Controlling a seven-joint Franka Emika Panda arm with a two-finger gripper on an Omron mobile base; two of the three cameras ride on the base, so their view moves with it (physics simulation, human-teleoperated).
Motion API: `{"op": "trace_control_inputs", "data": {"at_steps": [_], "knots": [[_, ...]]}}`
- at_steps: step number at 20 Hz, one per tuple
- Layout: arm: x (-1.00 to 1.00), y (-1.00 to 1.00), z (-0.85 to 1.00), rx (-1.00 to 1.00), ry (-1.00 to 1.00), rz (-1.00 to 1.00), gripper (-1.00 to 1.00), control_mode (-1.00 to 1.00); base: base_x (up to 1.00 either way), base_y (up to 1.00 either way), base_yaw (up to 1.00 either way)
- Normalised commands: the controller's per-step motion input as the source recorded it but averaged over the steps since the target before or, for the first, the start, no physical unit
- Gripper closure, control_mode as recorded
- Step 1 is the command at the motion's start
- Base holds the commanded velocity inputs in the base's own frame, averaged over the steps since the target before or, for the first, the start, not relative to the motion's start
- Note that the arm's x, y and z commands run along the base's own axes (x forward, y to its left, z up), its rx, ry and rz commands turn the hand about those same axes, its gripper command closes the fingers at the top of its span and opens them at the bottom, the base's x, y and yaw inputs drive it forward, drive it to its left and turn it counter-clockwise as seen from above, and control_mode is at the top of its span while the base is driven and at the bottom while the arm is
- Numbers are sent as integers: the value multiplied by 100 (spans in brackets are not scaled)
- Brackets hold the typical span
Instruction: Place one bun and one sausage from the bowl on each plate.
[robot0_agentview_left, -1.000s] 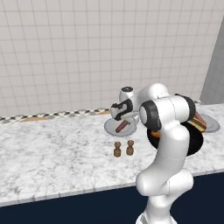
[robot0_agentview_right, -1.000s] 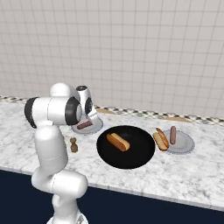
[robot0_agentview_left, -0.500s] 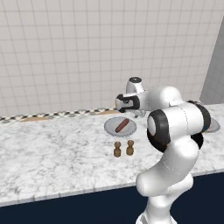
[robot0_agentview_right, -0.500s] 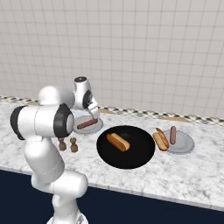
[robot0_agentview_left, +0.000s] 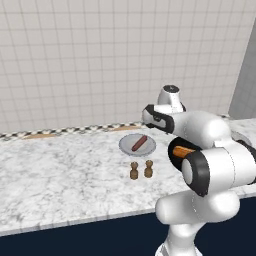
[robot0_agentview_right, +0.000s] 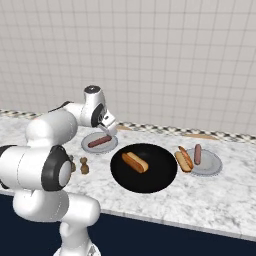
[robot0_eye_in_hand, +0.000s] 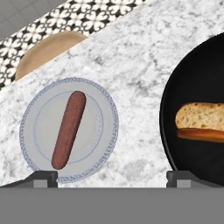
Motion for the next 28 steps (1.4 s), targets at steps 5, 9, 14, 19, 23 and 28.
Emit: {"op": "trace_control_inputs", "data": {"at_steps": [5,9,14,19,23,28], "knots": [[0,0,0,0,0,0,-100,-100,0,0,0],[0,0,0,0,0,-1,-100,-100,0,0,0],[-2,-12,0,0,-1,4,-100,-100,0,0,0],[-16,-78,0,0,3,16,-100,-100,0,0,0],[-13,-100,0,-2,18,21,-100,-100,0,0,0],[0,-83,-23,-12,28,46,-100,-100,0,0,0]]}}
